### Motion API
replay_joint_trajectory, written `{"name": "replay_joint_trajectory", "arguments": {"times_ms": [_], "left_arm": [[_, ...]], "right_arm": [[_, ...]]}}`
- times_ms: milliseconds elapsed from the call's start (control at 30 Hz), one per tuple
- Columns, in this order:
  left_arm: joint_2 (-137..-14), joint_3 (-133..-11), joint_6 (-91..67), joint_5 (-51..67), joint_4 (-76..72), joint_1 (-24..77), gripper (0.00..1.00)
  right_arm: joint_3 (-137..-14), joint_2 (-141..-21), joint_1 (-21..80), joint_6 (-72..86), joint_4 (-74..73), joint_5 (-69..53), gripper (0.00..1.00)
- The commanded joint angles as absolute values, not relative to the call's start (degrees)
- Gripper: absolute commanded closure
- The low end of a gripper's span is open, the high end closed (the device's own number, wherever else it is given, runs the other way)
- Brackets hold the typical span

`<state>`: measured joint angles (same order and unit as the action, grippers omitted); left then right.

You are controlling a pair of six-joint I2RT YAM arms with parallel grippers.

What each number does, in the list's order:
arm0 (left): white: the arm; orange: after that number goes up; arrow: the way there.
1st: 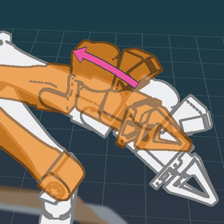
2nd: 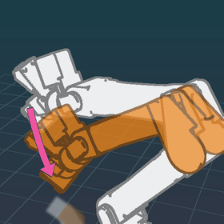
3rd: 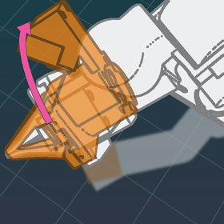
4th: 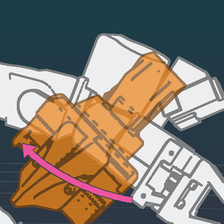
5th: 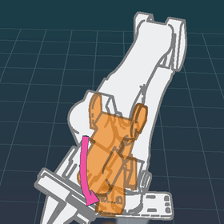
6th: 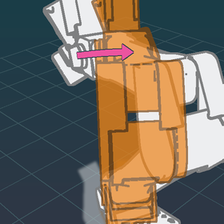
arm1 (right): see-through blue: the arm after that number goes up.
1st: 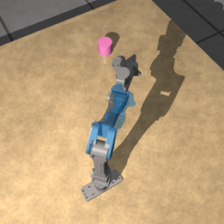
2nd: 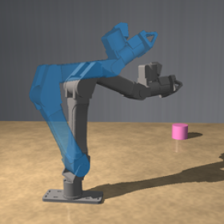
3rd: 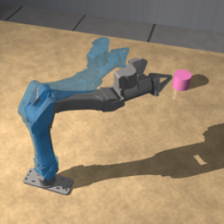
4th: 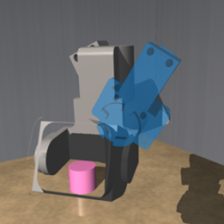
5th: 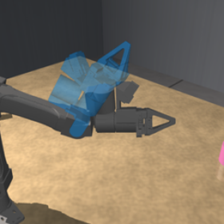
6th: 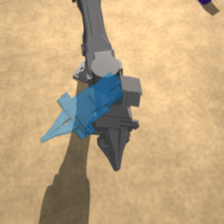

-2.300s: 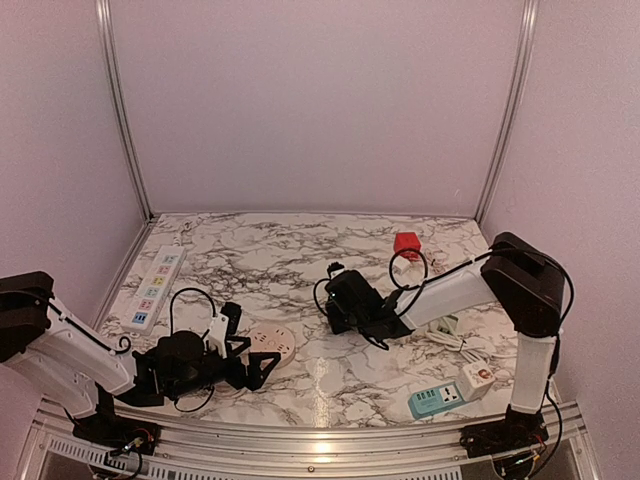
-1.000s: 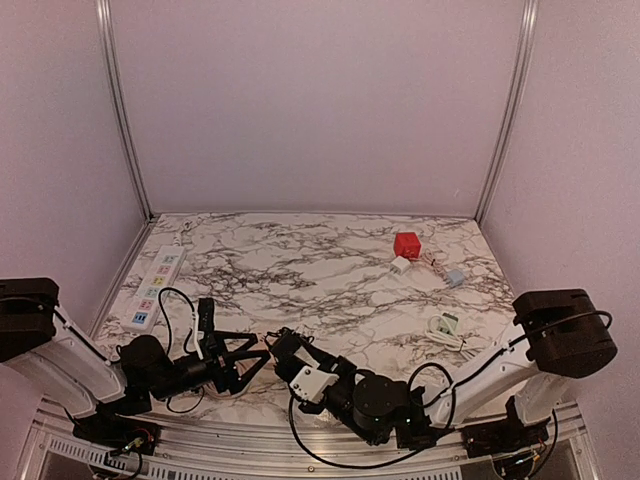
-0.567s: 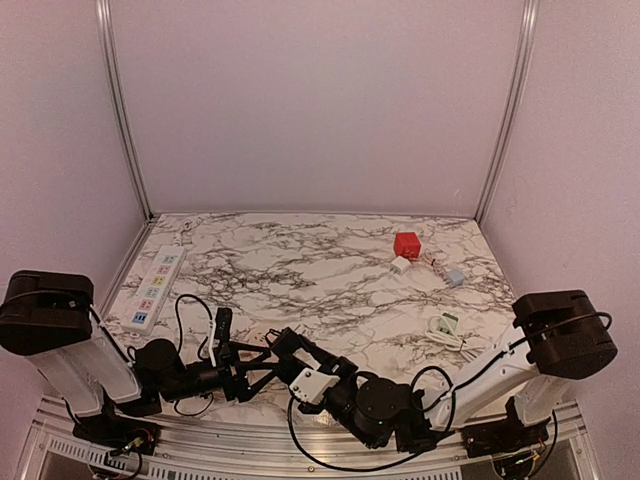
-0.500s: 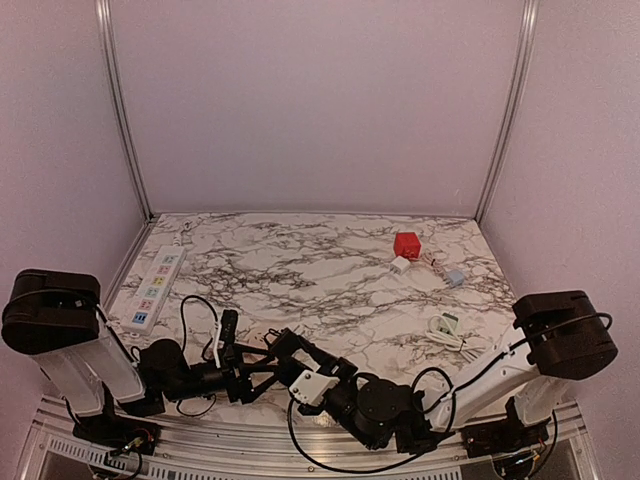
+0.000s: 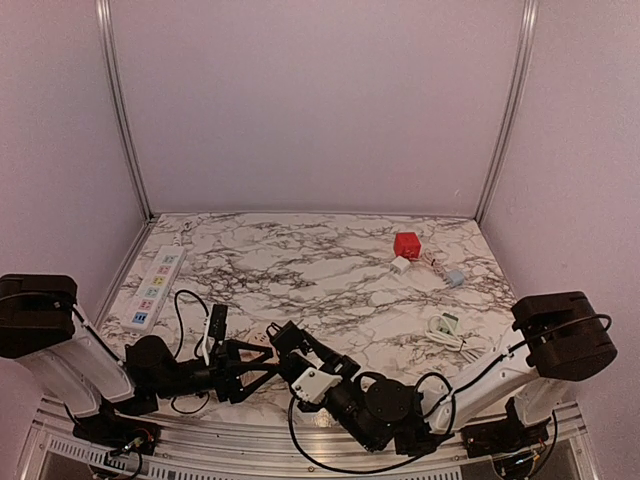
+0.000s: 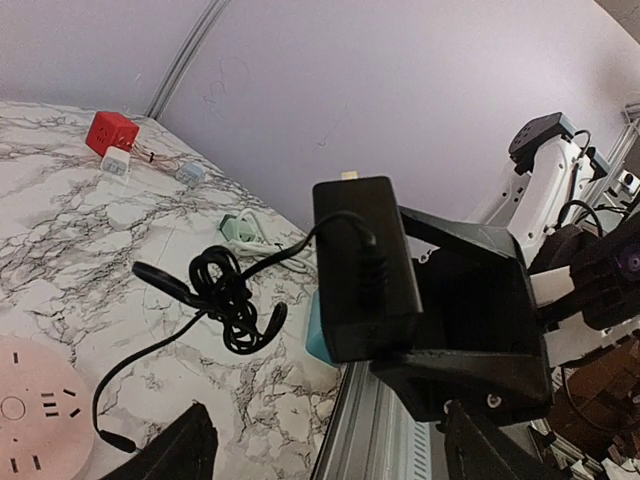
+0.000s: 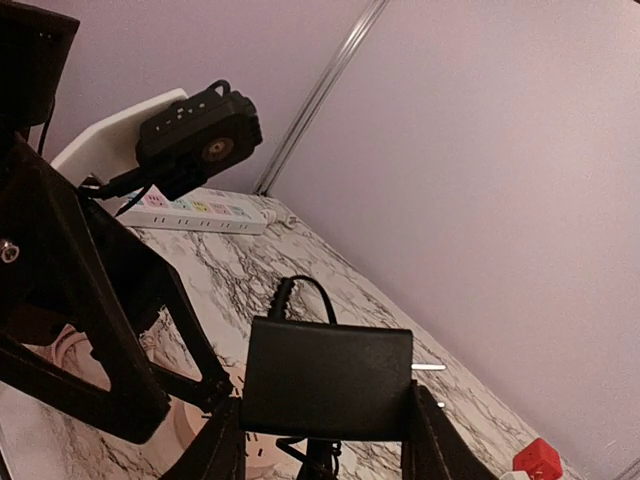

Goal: Insert the plug
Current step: Pass from the right arm to the left

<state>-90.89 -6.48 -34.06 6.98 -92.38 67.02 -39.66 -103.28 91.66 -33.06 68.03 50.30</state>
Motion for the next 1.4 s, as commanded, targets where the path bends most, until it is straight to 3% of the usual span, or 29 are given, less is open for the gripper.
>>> {"name": "replay_joint_trajectory", "arguments": {"times_ms": [0,567,1033,1300,1367], "left_arm": [[-86.3,-4.5,-32.8,8.4,-100.6,67.2,0.20],[-90.4,-7.3,-32.6,10.9,-101.9,68.5,0.21],[-89.9,-6.6,-31.2,9.6,-102.0,68.8,0.37],[-89.7,-6.6,-31.0,9.5,-102.0,68.9,0.78],[-89.6,-6.7,-31.0,9.5,-102.0,68.9,0.84]], "right_arm": [[-39.7,-103.6,92.0,-35.8,75.2,52.8,0.58],[-44.3,-108.9,93.9,-33.0,66.2,48.2,0.58],[-44.4,-109.2,94.4,-32.4,66.4,47.4,0.58],[-44.2,-109.2,94.6,-32.6,66.9,47.4,0.57],[-44.4,-109.5,94.6,-33.0,67.1,47.4,0.57]]}}
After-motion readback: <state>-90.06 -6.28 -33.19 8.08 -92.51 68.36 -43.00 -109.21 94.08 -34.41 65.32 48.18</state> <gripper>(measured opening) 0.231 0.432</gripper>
